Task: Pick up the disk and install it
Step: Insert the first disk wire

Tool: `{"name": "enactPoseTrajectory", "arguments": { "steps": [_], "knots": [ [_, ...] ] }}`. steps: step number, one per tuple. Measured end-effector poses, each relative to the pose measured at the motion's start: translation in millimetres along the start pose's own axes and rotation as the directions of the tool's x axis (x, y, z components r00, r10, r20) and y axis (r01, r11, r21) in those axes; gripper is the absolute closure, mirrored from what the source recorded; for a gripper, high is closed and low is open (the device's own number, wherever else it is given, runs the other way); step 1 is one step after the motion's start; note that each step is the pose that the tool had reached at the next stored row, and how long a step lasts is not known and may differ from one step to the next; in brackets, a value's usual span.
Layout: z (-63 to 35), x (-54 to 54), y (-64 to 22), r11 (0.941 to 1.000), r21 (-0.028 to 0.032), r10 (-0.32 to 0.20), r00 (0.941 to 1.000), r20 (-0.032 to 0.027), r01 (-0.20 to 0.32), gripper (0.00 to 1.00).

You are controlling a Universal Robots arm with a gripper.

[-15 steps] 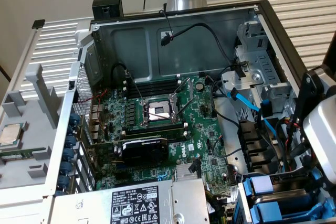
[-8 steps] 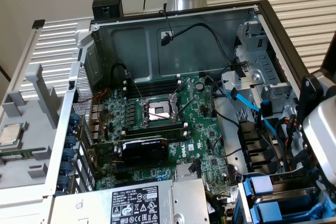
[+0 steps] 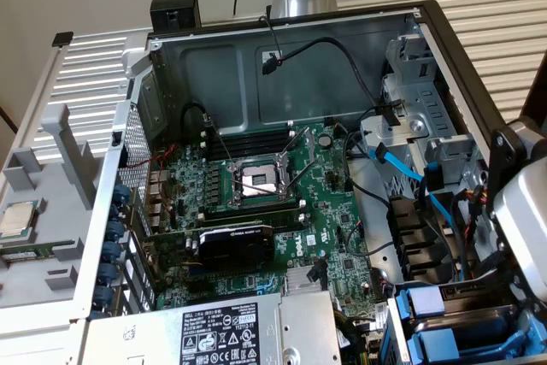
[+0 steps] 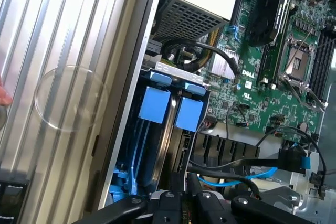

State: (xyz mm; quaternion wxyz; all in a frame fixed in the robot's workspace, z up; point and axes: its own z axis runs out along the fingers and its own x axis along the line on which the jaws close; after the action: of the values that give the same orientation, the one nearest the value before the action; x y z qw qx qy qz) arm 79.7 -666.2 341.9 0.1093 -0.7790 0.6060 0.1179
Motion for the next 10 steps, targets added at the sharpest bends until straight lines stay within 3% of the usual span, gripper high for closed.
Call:
{"name": "enactPoseTrajectory", "arguments": {
  "steps": [2,5,7,10],
  "knots": [
    [0.1,-1.1,-0.3,1.0,-0.0004,0.0,1.0,-0.0013,0.0,0.83],
    [0.3,-5.6,-1.4,1.0,-0.0041,-0.001,0.9999,-0.0146,0.001,0.83],
    [0.8,-9.2,-2.3,1.0,-0.008,-0.001,0.9996,-0.0298,0.001,0.83],
    [1.4,-14.3,-3.6,0.9999,-0.0155,0.0,0.9982,-0.0595,-0.001,0.83]
  ]
}}
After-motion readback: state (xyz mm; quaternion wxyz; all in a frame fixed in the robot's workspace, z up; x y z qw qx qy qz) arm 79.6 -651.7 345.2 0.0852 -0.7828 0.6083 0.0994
